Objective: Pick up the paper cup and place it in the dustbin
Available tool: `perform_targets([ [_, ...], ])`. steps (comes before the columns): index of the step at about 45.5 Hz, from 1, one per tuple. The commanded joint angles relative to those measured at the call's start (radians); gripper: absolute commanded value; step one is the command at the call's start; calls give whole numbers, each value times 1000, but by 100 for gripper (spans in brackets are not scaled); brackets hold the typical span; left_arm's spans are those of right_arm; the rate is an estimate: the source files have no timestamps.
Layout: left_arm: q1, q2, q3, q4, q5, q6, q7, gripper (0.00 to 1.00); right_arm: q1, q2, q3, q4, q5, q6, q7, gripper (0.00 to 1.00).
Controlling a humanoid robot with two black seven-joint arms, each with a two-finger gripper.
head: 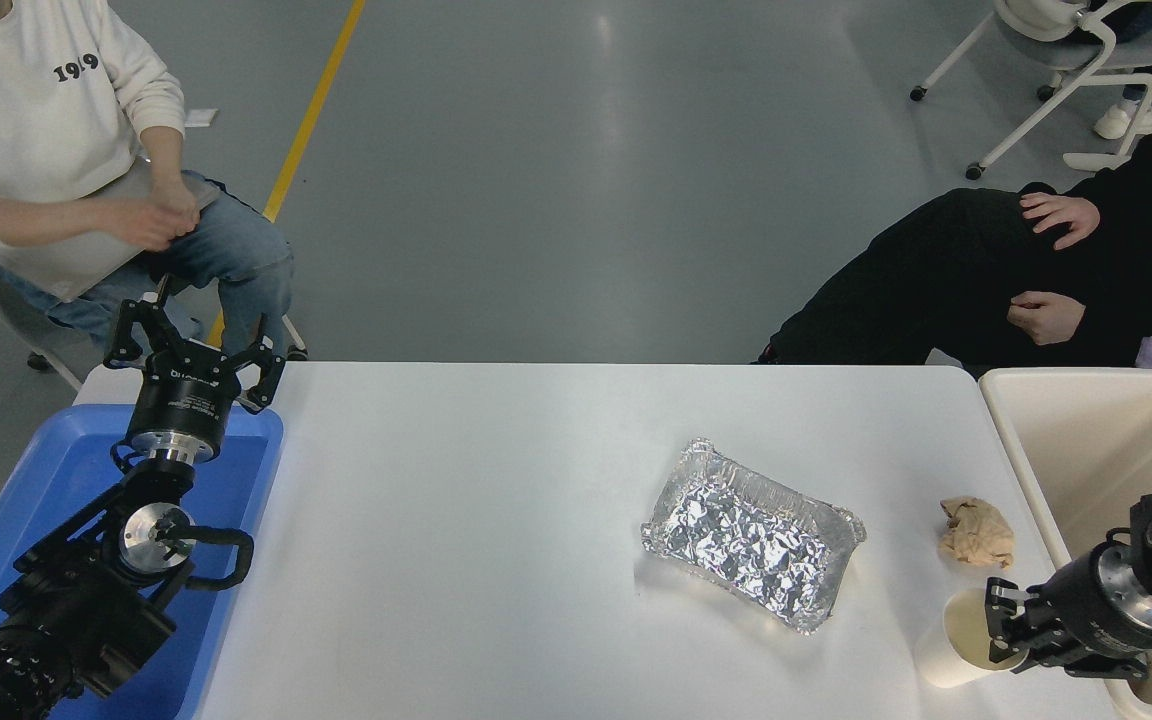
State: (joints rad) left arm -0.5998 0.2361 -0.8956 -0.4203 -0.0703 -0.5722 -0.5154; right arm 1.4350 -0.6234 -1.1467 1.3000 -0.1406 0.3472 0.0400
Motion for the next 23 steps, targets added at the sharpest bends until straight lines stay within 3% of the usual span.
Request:
perform_targets([
  [1,0,0,0,0,1,0,0,99,2,-1,2,1,29,3,0,0],
  [11,0,0,0,0,1,-1,0,99,44,-18,-4,12,35,25,1,0],
  [23,0,0,0,0,1,-2,0,99,283,-64,-47,28,35,335,1,0],
])
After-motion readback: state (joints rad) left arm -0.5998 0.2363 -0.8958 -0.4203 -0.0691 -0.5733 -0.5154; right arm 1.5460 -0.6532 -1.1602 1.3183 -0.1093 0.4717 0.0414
